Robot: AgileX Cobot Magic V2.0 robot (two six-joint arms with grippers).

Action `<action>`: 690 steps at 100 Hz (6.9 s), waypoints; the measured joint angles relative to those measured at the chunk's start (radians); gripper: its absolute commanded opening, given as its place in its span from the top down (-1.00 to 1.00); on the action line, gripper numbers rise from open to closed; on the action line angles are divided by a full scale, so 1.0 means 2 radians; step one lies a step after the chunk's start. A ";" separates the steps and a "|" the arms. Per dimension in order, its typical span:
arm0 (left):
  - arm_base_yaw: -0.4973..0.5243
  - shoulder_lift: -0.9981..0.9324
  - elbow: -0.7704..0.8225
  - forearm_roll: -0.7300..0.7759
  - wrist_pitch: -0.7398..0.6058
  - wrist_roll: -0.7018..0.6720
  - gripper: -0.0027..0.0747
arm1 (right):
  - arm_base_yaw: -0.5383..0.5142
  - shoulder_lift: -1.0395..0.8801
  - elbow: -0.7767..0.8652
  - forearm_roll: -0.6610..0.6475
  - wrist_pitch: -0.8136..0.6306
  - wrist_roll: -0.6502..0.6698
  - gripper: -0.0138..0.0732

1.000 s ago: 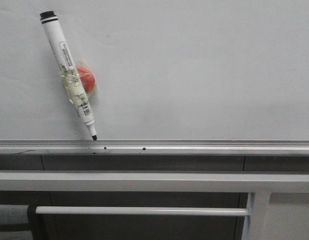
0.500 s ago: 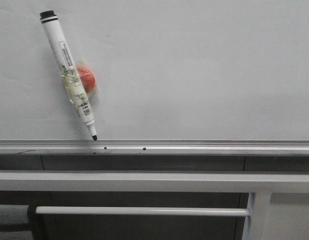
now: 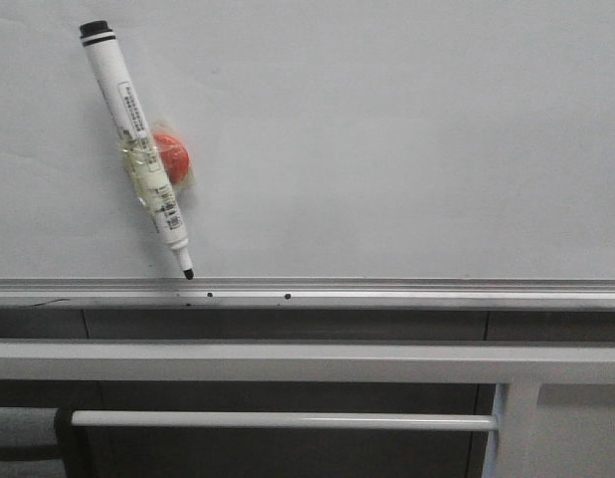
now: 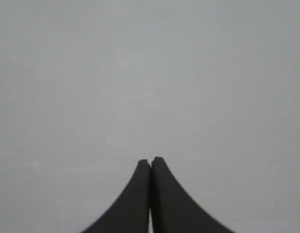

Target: Write number 1 on whiteboard

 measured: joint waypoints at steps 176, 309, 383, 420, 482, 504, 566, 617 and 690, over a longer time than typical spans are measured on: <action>-0.113 0.191 -0.182 -0.030 0.104 0.001 -0.13 | 0.148 0.215 -0.283 0.059 0.477 0.011 0.83; -0.443 0.696 -0.064 -0.132 -0.501 -0.140 -0.12 | 0.202 0.231 -0.283 0.050 0.456 0.007 0.83; -0.459 0.807 -0.104 -0.162 -0.546 -0.222 -0.12 | 0.223 0.231 -0.283 0.045 0.456 0.006 0.83; -0.459 0.807 -0.118 -0.168 -0.546 -0.223 0.14 | 0.223 0.231 -0.283 0.045 0.456 0.006 0.83; -0.459 0.805 -0.119 -0.138 -0.546 -0.223 0.98 | 0.253 0.231 -0.283 0.034 0.456 0.006 0.83; -0.459 0.805 -0.119 -0.065 -0.546 -0.202 0.98 | 0.296 0.232 -0.283 0.005 0.459 -0.007 0.83; -0.459 0.805 -0.130 0.010 -0.541 0.029 0.98 | 0.379 0.396 -0.404 0.051 0.558 -0.146 -0.35; -0.462 0.757 -0.279 -0.004 -0.179 0.229 0.98 | 0.423 0.410 -0.423 0.045 0.584 -0.166 -0.28; -0.468 0.707 -0.296 -0.004 -0.071 0.276 0.98 | 0.476 0.519 -0.424 0.012 0.511 -0.240 -0.28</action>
